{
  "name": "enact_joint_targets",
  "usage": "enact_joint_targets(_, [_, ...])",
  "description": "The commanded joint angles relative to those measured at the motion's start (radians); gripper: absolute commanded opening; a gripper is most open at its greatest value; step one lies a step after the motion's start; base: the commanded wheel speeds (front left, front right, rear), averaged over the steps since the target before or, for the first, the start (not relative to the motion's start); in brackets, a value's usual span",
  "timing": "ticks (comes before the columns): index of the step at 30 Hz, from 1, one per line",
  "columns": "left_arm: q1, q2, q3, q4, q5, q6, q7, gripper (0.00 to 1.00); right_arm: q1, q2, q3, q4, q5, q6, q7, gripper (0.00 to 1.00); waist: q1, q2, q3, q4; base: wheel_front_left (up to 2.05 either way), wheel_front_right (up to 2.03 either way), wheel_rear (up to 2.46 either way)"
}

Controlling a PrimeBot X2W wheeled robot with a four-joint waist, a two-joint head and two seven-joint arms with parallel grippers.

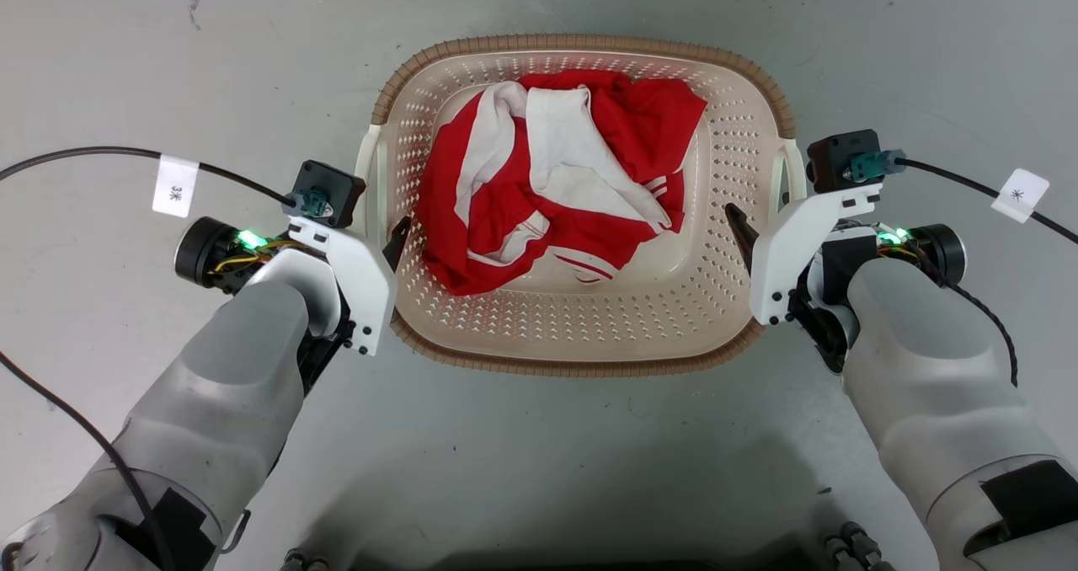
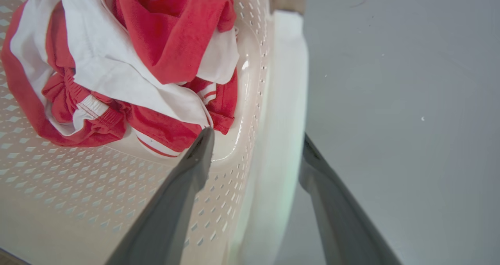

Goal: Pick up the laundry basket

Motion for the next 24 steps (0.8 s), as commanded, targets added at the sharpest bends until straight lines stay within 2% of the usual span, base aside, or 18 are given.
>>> enact_joint_targets(1, [-0.016,0.002,-0.012,0.002,-0.016,-0.001,-0.005,0.38,-0.020,0.000,0.003,0.006,0.012,-0.001,-0.002,1.00,0.0000,0.0000,0.001,0.002,0.00,0.00,0.00])
enact_joint_targets(2, [-0.017,0.000,-0.019,-0.001,-0.027,-0.001,-0.003,0.00,-0.020,0.000,0.005,0.008,0.013,-0.001,0.002,0.26,0.0000,0.0000,0.002,0.003,0.00,0.00,0.00])
enact_joint_targets(3, [-0.018,-0.001,-0.027,-0.004,-0.034,-0.001,-0.002,0.00,-0.020,0.000,0.007,0.010,0.017,-0.001,0.002,0.00,0.0000,0.0000,0.003,0.004,0.00,0.00,0.00])
enact_joint_targets(14, [-0.007,0.014,-0.117,-0.032,-0.122,0.000,0.022,0.00,-0.036,-0.001,0.035,0.022,0.026,0.001,-0.001,0.00,0.0000,0.0000,-0.021,0.010,0.00,0.00,0.00])
enact_joint_targets(19, [0.014,0.022,-0.177,-0.071,-0.173,-0.001,0.070,0.00,-0.034,0.000,0.039,0.029,-0.007,0.001,0.030,0.00,0.0000,0.0000,-0.084,0.013,0.00,0.00,0.00])
enact_joint_targets(24, [0.035,0.052,-0.237,-0.121,-0.245,-0.002,0.151,0.00,-0.020,0.000,0.054,0.032,-0.037,0.001,0.120,0.00,0.0000,0.0000,-0.178,0.009,0.00,0.00,0.00])
